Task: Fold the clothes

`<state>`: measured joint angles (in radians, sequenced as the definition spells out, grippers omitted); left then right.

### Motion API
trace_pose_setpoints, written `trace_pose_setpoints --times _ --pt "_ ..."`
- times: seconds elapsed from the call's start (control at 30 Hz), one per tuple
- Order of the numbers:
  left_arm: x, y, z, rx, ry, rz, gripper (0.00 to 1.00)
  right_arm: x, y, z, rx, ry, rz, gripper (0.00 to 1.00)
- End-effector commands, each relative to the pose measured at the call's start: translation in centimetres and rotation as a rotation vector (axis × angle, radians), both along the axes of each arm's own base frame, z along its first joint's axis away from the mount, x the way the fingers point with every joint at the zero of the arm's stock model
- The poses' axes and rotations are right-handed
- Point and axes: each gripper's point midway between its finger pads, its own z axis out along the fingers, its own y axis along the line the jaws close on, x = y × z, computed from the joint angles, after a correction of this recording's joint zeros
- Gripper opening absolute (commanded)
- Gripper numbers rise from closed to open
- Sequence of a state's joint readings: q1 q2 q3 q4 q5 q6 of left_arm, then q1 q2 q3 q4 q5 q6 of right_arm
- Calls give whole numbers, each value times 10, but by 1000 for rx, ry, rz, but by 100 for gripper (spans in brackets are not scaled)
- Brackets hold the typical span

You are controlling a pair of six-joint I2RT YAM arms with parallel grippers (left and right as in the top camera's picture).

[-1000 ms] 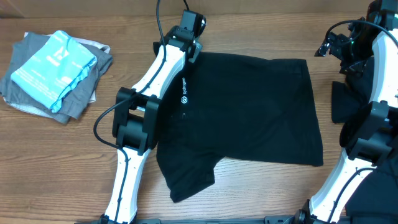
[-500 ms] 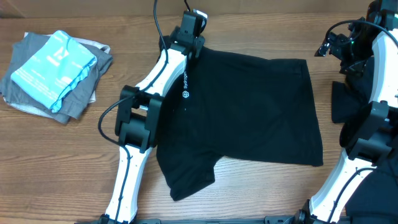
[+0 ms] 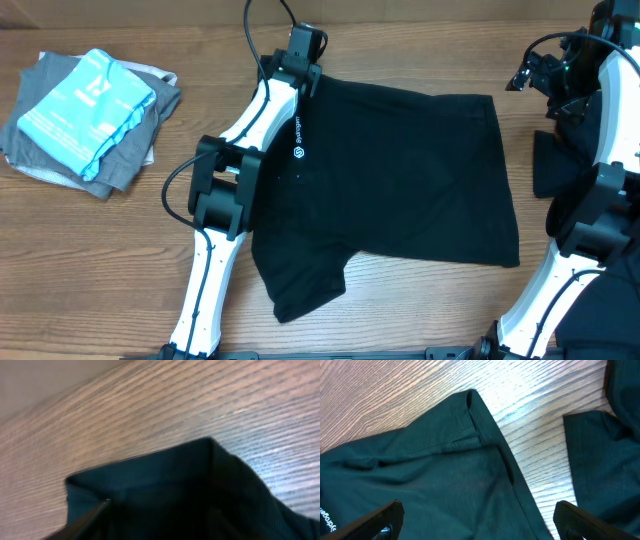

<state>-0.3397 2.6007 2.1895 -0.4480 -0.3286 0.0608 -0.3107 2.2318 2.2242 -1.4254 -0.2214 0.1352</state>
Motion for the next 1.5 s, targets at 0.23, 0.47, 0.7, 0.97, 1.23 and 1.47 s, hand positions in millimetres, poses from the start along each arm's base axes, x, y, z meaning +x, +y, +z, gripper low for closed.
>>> trace_pose_setpoints --times 0.23,0.47,0.7,0.97,1.23,1.47 --pt "-77 35 197 -269 17 297 100 4 1 17 -8 -47 1 100" --pt "-165 46 270 -337 103 281 93 4 1 17 -8 -47 2 100" --pt "-250 81 307 -322 185 353 98 4 1 17 -8 -47 1 100" --pt "-311 119 319 -440 268 366 98 4 1 17 -8 -47 1 100" --pt "-366 152 248 -425 418 520 100 4 1 17 -8 -47 1 100" --pt "-358 119 129 -588 667 503 100 4 1 17 -8 -47 1 100"
